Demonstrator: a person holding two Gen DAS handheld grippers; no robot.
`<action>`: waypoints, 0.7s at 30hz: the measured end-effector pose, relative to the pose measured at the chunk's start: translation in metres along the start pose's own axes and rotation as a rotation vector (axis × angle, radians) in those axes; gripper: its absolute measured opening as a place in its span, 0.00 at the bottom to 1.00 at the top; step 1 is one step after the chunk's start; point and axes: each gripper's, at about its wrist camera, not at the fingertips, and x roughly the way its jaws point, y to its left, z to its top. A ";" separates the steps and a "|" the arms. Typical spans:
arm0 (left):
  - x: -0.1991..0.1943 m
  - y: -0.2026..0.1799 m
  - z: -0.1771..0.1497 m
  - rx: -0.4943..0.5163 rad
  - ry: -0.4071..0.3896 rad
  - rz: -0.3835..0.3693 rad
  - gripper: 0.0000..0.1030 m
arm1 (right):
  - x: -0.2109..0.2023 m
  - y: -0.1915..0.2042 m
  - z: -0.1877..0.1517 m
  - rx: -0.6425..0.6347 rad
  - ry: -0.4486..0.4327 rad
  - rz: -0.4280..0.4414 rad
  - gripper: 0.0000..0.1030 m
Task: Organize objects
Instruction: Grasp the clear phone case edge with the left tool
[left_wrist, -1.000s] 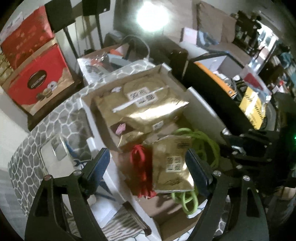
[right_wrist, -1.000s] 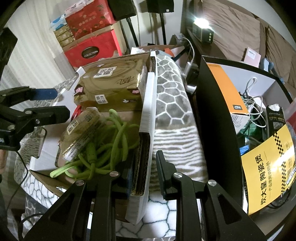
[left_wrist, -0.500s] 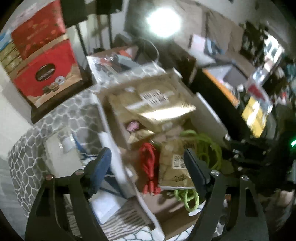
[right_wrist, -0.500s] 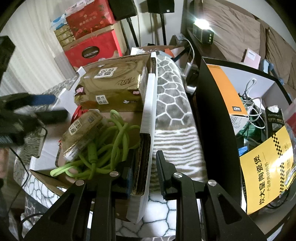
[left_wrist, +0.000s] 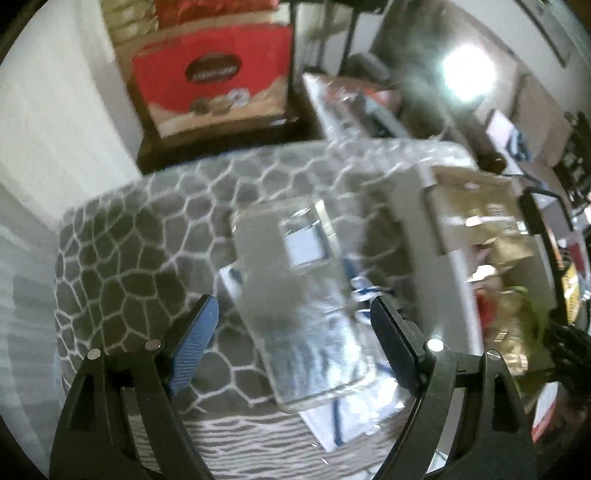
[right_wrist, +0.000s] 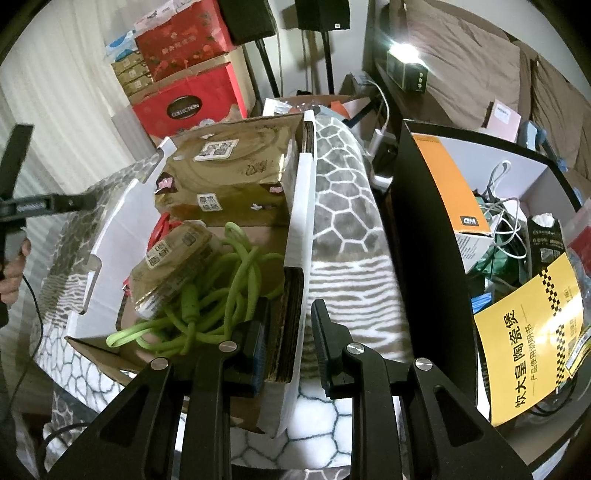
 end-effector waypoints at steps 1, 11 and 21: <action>0.009 0.002 -0.002 -0.008 0.018 0.001 0.80 | 0.001 -0.001 -0.001 -0.001 0.002 -0.001 0.22; 0.031 0.012 -0.009 -0.063 0.036 -0.003 0.31 | 0.003 -0.002 -0.004 -0.006 0.014 -0.005 0.22; 0.014 0.039 -0.007 -0.143 -0.003 -0.051 0.03 | 0.005 -0.002 -0.001 -0.007 0.016 -0.006 0.22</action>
